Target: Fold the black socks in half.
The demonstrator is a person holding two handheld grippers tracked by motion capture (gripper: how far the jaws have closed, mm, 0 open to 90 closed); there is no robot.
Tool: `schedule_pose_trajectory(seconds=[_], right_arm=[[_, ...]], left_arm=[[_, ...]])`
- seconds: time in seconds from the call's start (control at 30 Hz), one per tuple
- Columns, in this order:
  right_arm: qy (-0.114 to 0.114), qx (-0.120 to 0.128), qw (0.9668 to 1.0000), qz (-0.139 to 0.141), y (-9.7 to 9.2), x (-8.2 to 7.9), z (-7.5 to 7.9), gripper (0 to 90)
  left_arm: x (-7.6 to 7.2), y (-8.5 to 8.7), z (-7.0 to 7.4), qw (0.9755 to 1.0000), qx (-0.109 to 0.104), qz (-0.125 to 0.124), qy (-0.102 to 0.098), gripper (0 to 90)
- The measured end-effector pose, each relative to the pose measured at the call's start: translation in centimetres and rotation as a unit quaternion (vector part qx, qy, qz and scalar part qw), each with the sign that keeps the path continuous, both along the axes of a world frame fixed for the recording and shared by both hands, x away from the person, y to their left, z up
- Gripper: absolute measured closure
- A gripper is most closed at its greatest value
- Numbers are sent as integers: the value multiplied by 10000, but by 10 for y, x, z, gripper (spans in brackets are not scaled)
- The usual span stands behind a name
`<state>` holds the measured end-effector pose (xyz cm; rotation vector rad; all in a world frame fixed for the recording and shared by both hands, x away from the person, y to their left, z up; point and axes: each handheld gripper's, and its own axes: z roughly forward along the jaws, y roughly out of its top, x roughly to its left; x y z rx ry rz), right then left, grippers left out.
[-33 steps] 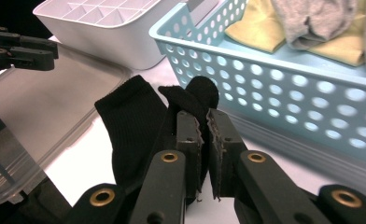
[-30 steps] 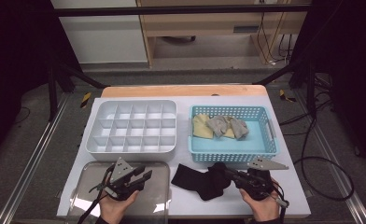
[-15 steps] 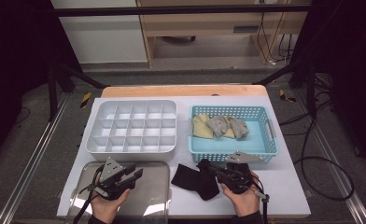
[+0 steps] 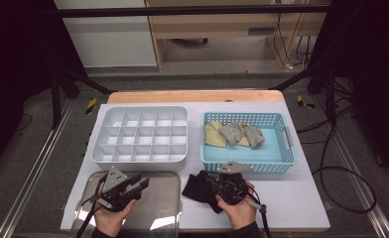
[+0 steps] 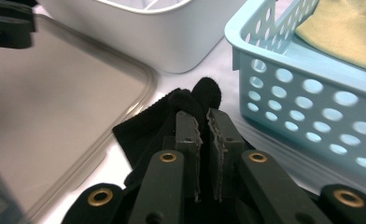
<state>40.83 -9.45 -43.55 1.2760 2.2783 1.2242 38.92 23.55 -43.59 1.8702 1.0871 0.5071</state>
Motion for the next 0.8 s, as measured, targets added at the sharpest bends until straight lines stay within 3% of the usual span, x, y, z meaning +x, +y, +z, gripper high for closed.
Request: schedule_pose_trajectory(seconds=[0.1, 0.3, 0.5, 0.63, 0.8], right_arm=[[-39, -226, 9996, -136, 10, 3, -4, 834], [41, -367, 9992, -127, 29, 5, -18, 789], [8, 120, 9997, 197, 24, 4, -20, 669], [-199, 540, 9969, 538, 12, 0, -15, 594], [-385, 878, 9935, 608, -7, -4, -9, 579]], left_arm=[[0, 2, 0, 10000, -28, 19, 15, 630], [0, 2, 0, 10000, -55, 18, 1, 625], [-1, -1, 1, 9999, -116, -46, 28, 621], [-1, -7, 1, 9998, -118, -140, 34, 617], [0, -17, 0, 9994, -152, -307, 100, 612]])
